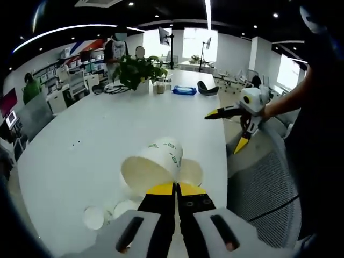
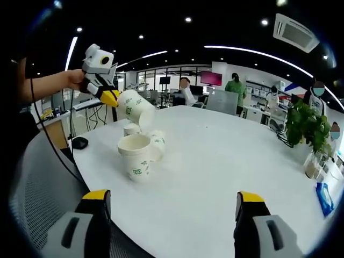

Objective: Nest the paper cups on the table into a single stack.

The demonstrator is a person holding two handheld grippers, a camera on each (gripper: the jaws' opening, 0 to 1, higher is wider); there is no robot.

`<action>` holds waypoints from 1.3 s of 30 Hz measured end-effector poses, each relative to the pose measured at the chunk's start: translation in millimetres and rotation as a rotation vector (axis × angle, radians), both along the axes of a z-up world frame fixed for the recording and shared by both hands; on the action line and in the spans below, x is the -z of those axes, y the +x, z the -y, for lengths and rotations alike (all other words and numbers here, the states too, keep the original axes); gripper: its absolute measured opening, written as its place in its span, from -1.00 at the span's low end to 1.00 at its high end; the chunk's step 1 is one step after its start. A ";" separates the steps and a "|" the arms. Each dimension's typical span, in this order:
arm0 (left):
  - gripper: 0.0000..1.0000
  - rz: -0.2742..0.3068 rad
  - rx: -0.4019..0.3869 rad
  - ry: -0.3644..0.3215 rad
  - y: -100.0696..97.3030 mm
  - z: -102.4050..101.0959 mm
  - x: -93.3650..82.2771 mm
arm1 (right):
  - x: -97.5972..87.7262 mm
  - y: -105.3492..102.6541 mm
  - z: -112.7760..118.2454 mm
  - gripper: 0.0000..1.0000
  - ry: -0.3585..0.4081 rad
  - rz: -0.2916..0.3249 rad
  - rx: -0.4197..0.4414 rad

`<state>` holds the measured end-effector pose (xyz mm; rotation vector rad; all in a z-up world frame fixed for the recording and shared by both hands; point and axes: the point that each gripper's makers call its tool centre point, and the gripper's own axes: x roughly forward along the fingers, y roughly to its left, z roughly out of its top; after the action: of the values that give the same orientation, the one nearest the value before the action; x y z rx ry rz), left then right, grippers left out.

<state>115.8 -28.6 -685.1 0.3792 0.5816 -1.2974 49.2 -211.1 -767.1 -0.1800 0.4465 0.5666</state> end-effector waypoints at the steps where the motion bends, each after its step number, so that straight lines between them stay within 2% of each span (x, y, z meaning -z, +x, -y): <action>1: -1.00 -0.002 0.004 0.013 -0.9 -1.0 2.5 | 0.3 -0.2 0.1 0.95 0.000 -0.001 -0.001; 10: -1.00 -0.012 0.047 0.051 -16.5 8.3 8.5 | 1.8 -1.6 -1.0 0.93 -0.004 -0.009 -0.008; 16: -1.00 -0.002 0.074 0.107 -20.8 8.3 18.1 | 1.6 -1.8 -1.4 0.91 -0.003 -0.010 -0.007; 27: -1.00 0.001 0.073 0.104 -22.4 13.0 16.9 | 1.0 -2.1 -0.9 0.88 -0.004 -0.010 -0.003; 33: -1.00 0.006 0.081 0.097 -34.9 29.1 9.8 | 1.9 -2.3 -0.6 0.86 -0.007 -0.014 -0.005; 39: -1.00 0.019 0.092 0.099 -33.4 34.0 9.9 | 3.1 -2.3 0.4 0.85 -0.007 -0.016 -0.004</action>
<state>82.4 -62.6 -694.9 0.5045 0.6204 -1.3544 46.9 -211.6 -770.2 -0.1836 0.4639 0.5710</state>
